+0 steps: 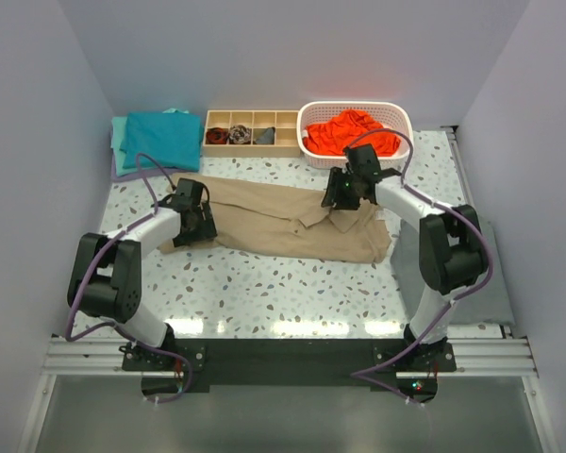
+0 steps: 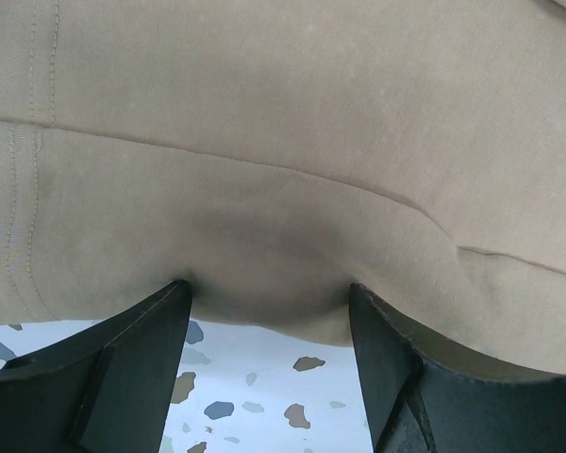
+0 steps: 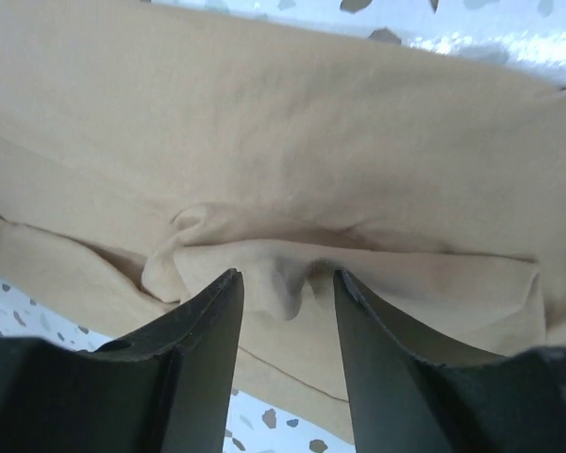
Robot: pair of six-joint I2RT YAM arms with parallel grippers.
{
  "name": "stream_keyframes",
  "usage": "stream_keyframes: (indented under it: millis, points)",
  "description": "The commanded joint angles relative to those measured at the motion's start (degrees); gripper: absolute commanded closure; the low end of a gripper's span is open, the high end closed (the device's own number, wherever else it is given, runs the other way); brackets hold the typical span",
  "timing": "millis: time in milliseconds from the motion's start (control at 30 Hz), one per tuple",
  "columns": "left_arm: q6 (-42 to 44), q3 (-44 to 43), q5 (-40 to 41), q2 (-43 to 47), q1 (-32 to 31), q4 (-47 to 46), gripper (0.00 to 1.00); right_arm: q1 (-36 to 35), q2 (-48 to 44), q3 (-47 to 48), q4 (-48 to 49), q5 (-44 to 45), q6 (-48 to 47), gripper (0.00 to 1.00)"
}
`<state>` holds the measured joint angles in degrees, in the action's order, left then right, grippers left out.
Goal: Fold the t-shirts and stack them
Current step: Fold the tshirt
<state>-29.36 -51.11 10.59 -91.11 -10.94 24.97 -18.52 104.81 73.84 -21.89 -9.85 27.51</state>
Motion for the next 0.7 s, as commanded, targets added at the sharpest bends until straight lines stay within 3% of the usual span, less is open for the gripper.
stream_keyframes:
  millis: [0, 200, 300, 467, 600, 633, 667]
  points:
    - [0.71, -1.27, -0.57, -0.03, 0.39, -0.36, 0.28, 0.15, -1.45, 4.55, -1.40, 7.19, -4.30, 0.51]
    - [0.71, -1.53, 0.22, 0.93, 0.39, -0.01, 0.28, 0.15, -8.22, 2.63, -3.41, 9.85, -7.64, 0.47]
    - [0.71, -1.97, 0.40, 1.20, 0.39, 0.43, 0.28, -0.37, -10.15, -0.61, -5.62, 1.80, -6.42, 0.46]
    - [0.54, -2.67, 0.05, 3.21, 0.39, 0.60, 0.28, -1.34, -13.41, -8.70, -3.42, -1.93, -3.69, 0.48]
    - [0.71, -2.76, -1.10, 5.41, 0.30, -0.01, 0.25, -2.74, -12.45, -9.77, -2.90, -2.99, -2.81, 0.48]
    - [0.80, -2.68, -1.27, 6.29, 0.30, -0.27, 0.00, -2.92, -11.92, -9.68, -2.46, -2.99, -2.81, 0.48]
    - [0.97, -2.59, -1.53, 6.82, 0.30, -0.80, 0.00, -3.10, -11.31, -9.42, -2.11, -2.99, -2.64, 0.48]
